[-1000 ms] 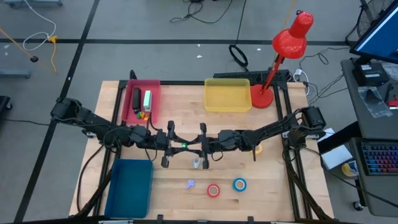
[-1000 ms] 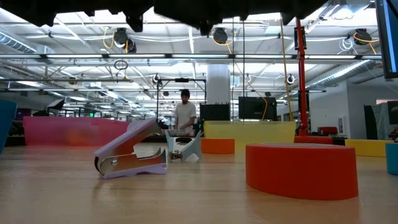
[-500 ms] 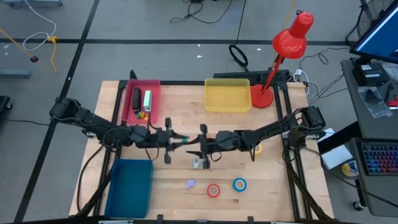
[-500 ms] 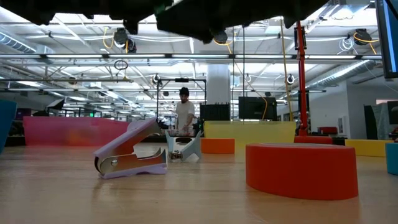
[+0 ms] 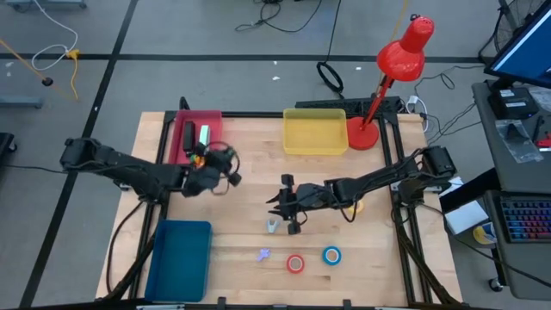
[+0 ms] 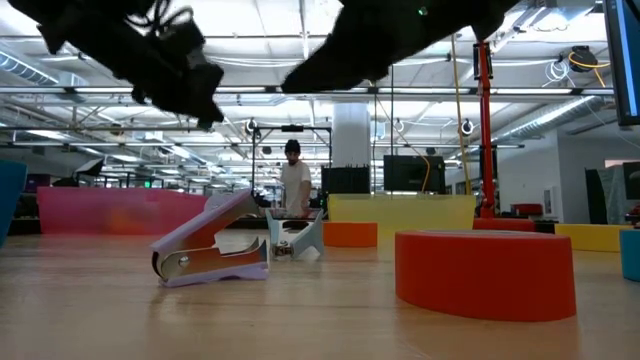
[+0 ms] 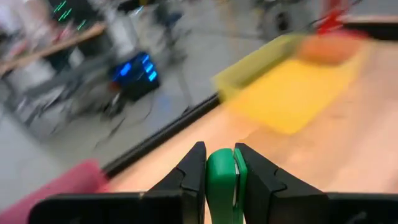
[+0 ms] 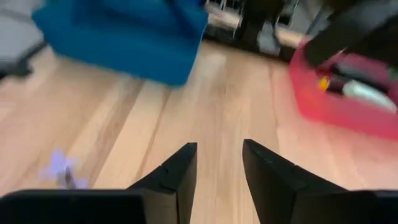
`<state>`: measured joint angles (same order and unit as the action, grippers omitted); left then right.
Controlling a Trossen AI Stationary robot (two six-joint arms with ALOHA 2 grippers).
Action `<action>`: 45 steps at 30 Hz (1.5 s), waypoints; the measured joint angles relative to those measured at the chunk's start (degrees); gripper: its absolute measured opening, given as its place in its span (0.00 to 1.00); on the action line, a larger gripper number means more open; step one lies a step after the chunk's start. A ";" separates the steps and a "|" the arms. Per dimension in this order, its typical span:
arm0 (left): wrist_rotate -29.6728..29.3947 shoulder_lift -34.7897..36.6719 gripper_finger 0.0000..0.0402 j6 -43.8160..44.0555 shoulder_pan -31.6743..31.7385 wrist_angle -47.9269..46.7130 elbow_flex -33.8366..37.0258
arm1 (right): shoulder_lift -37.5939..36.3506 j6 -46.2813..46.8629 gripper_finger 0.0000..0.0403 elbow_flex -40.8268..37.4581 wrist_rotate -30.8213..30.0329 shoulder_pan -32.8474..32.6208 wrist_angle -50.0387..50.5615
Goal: Pick and place Stapler, Stapler remover, tape
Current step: Put the green stapler into the pink bin
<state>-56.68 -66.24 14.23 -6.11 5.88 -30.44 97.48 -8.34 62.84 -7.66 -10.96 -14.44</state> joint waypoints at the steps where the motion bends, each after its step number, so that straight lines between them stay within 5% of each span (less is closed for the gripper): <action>1: 0.50 0.02 0.15 2.23 1.97 -2.07 0.00 | -0.63 -0.04 0.30 -0.12 0.10 0.00 1.59; 11: 15.28 -0.02 0.15 11.79 24.32 -13.78 0.00 | -9.71 -0.45 0.29 -0.67 0.28 -0.13 16.20; 24: 33.72 -0.04 0.15 8.57 46.67 -13.40 0.00 | -35.17 1.44 0.29 -24.74 0.24 -0.13 0.62; 31: 37.95 -2.55 0.17 10.32 50.41 -11.79 0.00 | -42.57 2.51 0.29 -34.21 0.22 -0.13 -8.76; 45: 38.73 -11.85 0.18 14.25 50.45 -18.31 -5.99 | -43.62 4.68 0.29 -36.14 0.29 -0.42 -9.31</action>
<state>-17.95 -78.09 28.48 44.34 -12.43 -36.43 53.87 -3.66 26.70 -7.37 -11.38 -23.75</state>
